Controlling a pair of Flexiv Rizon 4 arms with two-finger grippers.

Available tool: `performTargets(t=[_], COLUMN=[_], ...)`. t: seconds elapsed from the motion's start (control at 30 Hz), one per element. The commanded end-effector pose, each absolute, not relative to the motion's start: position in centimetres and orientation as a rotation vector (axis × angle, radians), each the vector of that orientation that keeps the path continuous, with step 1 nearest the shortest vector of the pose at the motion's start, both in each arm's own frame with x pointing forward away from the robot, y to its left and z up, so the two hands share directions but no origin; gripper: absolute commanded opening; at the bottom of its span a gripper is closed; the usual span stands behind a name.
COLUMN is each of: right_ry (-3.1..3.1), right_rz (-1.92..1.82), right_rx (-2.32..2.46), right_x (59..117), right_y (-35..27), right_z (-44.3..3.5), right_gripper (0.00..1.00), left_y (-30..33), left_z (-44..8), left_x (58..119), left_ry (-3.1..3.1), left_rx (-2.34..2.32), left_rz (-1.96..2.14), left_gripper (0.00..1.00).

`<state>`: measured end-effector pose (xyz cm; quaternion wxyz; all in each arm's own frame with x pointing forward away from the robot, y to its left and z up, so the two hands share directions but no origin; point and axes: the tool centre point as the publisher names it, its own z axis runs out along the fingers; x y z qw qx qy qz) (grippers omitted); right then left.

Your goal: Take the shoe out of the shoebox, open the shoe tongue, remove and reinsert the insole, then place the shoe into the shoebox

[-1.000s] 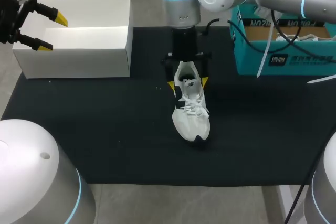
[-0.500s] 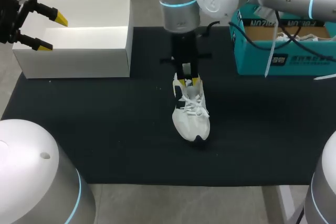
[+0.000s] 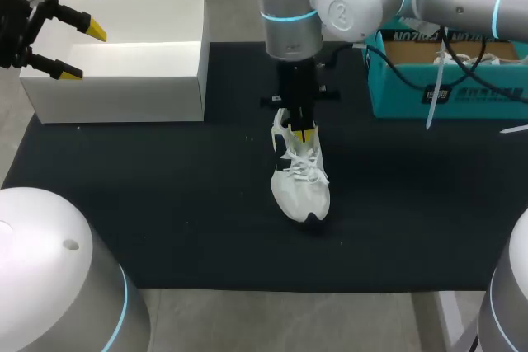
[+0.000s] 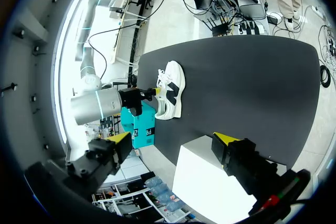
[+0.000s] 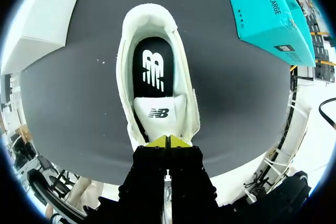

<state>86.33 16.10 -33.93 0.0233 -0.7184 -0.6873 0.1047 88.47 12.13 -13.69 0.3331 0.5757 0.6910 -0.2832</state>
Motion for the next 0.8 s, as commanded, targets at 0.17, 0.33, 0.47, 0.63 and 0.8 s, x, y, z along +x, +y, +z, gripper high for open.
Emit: performTargets(t=[0.17,0.33,0.47,0.63,0.8], right_ry=[-2.096,-2.069,-2.071,-2.237,-2.615], right_rz=[0.345,0.340,0.358,0.288,0.098], right_rx=[-2.208,-2.204,-2.206,-2.115,-1.745], right_x=[87.4,87.5,87.1,86.8,87.2], right_y=[15.8,15.8,16.0,16.5,17.6], right_z=[-35.8,-36.6,-35.9,-32.6,-28.5], right_gripper=[0.00,0.00,0.00,0.00,0.00], left_y=[12.1,12.1,12.1,12.1,12.1], left_z=[-13.6,-13.6,-13.6,-13.6,-13.6], left_x=[88.5,88.5,88.5,88.5,88.5], left_ry=[1.807,1.807,1.807,1.807,1.807], left_rx=[1.506,1.506,1.506,1.506,1.506], left_rz=[-0.739,-0.739,-0.739,-0.739,-0.739], left_gripper=[1.00,1.00,1.00,1.00,1.00])
